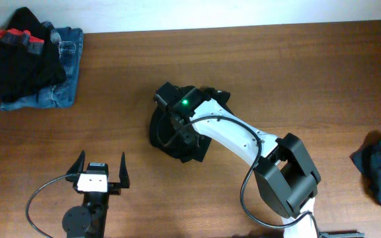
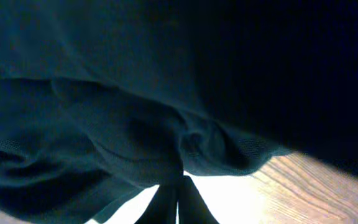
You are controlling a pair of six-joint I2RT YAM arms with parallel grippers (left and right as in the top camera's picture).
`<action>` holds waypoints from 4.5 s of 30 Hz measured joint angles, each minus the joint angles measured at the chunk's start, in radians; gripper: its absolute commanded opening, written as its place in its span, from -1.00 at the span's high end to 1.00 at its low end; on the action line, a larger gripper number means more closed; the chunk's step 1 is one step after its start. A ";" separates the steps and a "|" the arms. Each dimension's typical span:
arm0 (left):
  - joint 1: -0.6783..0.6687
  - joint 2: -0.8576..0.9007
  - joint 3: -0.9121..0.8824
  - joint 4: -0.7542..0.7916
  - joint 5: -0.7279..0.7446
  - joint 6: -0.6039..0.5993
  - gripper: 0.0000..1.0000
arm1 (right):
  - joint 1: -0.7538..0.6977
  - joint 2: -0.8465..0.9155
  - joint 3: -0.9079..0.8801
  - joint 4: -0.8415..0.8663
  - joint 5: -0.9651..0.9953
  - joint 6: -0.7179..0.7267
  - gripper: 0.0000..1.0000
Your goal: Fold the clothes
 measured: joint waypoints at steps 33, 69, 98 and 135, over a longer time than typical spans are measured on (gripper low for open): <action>0.000 0.000 -0.001 0.106 0.657 0.000 -0.98 | 0.000 0.000 0.000 0.006 -0.205 -0.114 -0.47; 0.000 0.000 -0.001 0.175 0.814 0.000 -0.99 | 0.000 0.029 0.106 -0.074 -0.100 -0.036 0.92; -0.011 0.000 -0.001 0.278 0.890 -0.027 -0.98 | -0.003 -0.044 1.119 -0.511 -0.162 0.032 0.93; -0.173 0.200 -0.002 0.358 0.517 -0.285 -0.98 | -0.003 -0.178 1.191 -0.599 -0.274 0.058 0.92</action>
